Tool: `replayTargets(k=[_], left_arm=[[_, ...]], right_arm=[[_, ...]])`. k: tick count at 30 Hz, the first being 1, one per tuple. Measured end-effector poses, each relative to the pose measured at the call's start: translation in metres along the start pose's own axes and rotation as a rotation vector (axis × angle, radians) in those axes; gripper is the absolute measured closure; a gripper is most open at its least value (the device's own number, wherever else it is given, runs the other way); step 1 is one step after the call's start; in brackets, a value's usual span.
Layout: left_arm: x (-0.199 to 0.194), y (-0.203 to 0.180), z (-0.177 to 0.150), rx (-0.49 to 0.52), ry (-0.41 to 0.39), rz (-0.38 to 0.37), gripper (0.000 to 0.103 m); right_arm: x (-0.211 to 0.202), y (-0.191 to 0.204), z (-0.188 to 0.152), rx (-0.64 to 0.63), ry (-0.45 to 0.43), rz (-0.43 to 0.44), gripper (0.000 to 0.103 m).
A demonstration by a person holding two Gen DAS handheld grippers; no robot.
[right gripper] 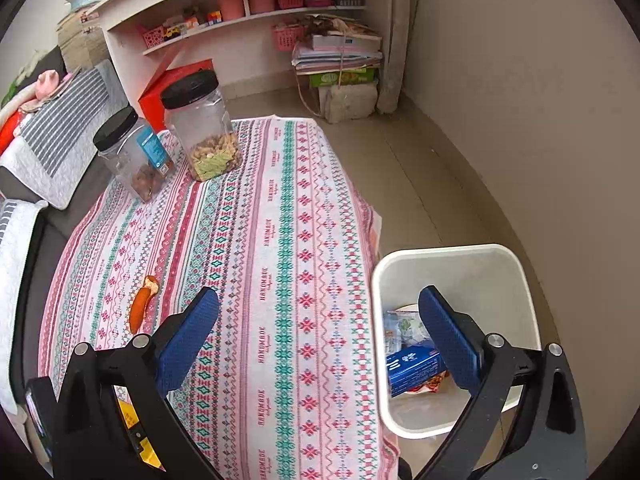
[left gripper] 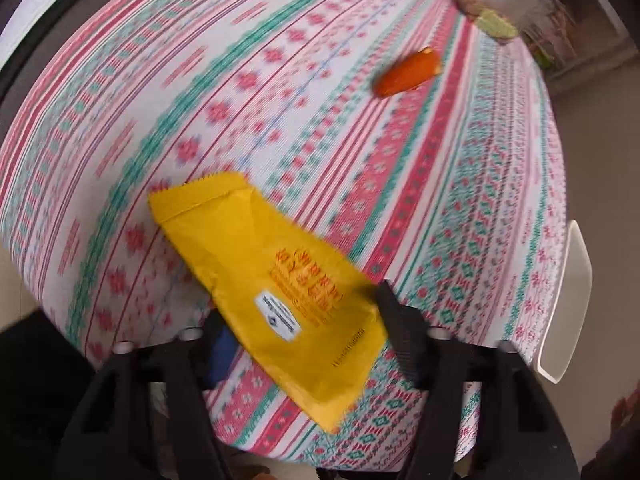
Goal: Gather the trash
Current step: 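Grasp the yellow snack packet with the left gripper and lift it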
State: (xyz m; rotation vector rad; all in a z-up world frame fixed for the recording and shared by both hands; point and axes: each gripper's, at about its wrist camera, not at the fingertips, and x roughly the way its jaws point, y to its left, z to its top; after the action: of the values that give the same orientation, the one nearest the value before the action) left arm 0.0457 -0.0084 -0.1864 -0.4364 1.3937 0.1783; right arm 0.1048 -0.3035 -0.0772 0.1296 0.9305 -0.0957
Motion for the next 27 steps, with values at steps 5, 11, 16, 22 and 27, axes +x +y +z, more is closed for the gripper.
replayTargets(k=[5, 11, 16, 22, 27], left_arm=[[-0.005, -0.003, 0.015, 0.107, 0.006, -0.047, 0.095], [-0.036, -0.002, 0.041, 0.263, -0.107, -0.011, 0.097], [-0.067, 0.005, 0.071, 0.367, -0.259, 0.067, 0.098], [-0.080, 0.021, 0.098, 0.341, -0.325, 0.047, 0.097], [-0.093, 0.032, 0.113, 0.320, -0.374, 0.042, 0.097]], right_arm=[[0.014, 0.024, 0.000, -0.020, 0.026, 0.007, 0.007], [0.040, 0.064, -0.005, -0.049, 0.095, 0.047, 0.007], [0.069, 0.104, -0.015, -0.044, 0.187, 0.120, 0.007], [0.108, 0.160, -0.031, -0.045, 0.263, 0.155, 0.010], [0.130, 0.201, -0.042, -0.096, 0.264, 0.126, 0.017]])
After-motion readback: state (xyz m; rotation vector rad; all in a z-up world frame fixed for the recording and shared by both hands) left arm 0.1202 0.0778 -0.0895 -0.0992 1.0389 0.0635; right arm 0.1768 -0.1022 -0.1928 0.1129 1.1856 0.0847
